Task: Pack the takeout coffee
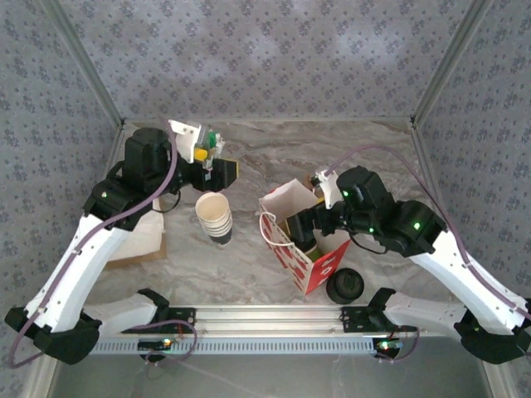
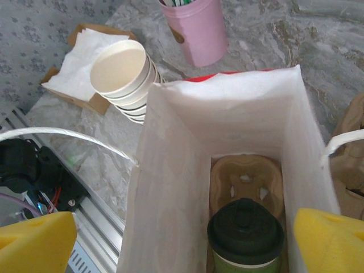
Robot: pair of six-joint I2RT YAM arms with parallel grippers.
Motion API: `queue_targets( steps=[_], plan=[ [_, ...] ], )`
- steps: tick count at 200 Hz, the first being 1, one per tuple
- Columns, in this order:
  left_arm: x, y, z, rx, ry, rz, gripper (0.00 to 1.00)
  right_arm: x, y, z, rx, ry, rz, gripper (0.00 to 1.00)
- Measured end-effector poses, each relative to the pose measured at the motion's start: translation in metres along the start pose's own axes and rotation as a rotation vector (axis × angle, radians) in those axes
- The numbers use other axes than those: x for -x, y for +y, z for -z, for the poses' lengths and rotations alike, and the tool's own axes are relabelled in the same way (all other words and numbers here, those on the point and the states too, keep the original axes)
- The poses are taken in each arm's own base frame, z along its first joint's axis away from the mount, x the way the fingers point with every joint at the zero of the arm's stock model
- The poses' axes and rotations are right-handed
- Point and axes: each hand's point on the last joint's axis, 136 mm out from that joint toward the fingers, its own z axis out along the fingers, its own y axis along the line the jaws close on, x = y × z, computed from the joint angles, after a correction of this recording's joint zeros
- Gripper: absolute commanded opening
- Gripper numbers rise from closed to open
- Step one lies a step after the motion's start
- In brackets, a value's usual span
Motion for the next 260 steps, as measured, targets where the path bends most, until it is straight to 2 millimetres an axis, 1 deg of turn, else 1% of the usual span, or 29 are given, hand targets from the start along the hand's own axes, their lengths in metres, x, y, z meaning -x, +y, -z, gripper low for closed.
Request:
queue_targets(
  steps=[34,66,121,164,181,209,231,260],
  plan=[
    [-0.008,0.003,-0.002,0.005,0.016,0.007,0.99,0.005,0.001,0.012,0.011,-0.044,-0.001,1.00],
    [-0.011,0.004,0.000,0.008,0.016,0.011,0.99,0.012,0.001,0.030,0.012,-0.113,-0.001,1.00],
    [-0.011,0.004,0.024,0.025,-0.040,0.015,0.99,0.025,-0.007,0.067,-0.020,-0.262,-0.007,1.00],
    [-0.011,0.006,0.039,0.045,-0.080,0.011,1.00,0.029,-0.017,0.090,-0.060,-0.358,-0.018,1.00],
    [-0.012,0.007,0.043,0.053,-0.090,0.010,0.99,0.030,-0.021,0.093,-0.081,-0.375,-0.022,1.00],
    [-0.014,0.011,0.045,0.070,-0.094,0.022,1.00,0.026,-0.030,0.092,-0.121,-0.377,-0.029,1.00],
    [-0.020,0.015,0.042,0.083,-0.083,0.036,0.99,0.021,-0.037,0.093,-0.152,-0.384,-0.032,1.00],
    [-0.030,0.021,0.036,0.106,-0.060,0.055,0.99,0.020,-0.047,0.102,-0.201,-0.414,-0.044,1.00]
  ],
)
